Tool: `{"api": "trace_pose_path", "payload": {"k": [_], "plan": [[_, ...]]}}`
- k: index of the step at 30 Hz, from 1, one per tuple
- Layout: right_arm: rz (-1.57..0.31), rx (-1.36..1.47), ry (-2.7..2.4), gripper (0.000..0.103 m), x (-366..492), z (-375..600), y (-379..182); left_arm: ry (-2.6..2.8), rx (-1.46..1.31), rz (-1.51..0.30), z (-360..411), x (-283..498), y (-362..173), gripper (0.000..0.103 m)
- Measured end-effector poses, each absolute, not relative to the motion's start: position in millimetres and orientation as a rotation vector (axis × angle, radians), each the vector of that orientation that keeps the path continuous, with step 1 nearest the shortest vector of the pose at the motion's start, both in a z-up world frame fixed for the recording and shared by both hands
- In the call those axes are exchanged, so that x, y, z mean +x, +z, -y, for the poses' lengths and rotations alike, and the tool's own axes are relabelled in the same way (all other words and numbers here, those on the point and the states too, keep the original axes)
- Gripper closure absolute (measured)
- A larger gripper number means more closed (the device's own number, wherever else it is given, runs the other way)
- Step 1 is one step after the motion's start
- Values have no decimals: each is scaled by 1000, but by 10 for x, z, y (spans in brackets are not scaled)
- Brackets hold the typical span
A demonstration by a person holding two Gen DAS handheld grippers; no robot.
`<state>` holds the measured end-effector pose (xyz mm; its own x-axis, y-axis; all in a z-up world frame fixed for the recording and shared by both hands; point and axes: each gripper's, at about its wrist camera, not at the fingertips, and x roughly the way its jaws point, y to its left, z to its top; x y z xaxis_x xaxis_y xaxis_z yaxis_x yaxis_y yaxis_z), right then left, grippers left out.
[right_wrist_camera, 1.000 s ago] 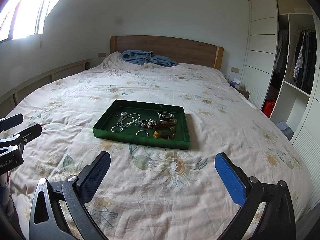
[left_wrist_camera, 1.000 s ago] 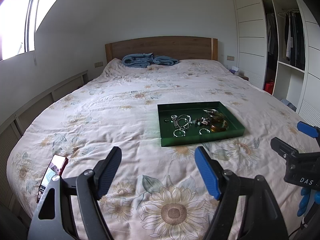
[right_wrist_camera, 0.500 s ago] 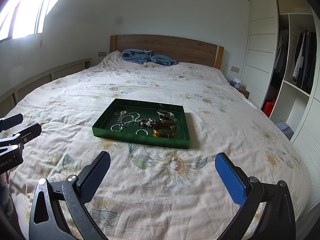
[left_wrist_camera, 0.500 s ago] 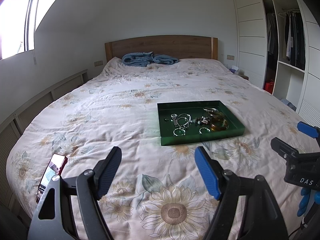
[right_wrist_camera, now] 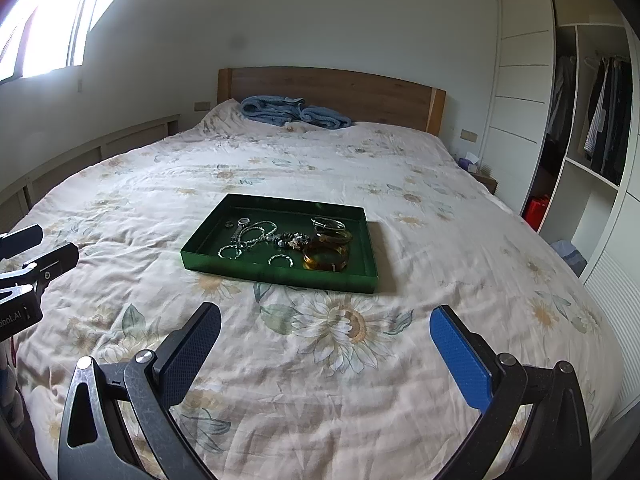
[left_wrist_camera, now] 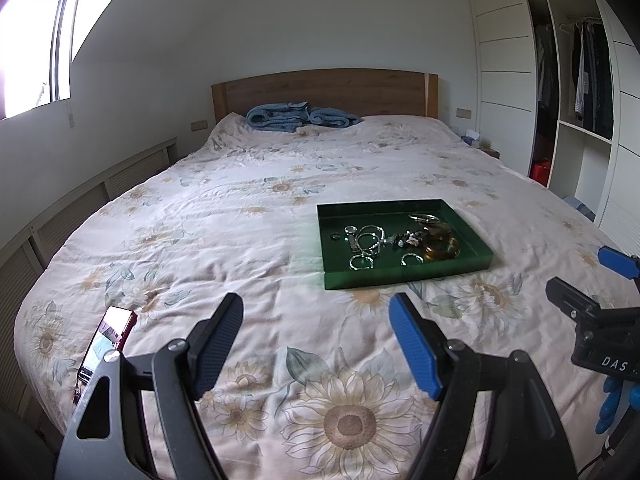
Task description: Organize jewelry
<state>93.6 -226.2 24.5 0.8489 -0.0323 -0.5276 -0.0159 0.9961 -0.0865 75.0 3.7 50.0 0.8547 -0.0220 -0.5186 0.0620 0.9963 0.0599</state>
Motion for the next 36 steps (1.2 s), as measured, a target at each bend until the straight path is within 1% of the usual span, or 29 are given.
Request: {"api": "trace_pose_path", "payload": {"k": [25,36], "plan": [[-582,-92,-12,0,957,2278,188,-49,92,-592,19,825,329,29],[-605,-95,-15,0,982,2271,136,-49,94,-658,23,907,147,29]]}}
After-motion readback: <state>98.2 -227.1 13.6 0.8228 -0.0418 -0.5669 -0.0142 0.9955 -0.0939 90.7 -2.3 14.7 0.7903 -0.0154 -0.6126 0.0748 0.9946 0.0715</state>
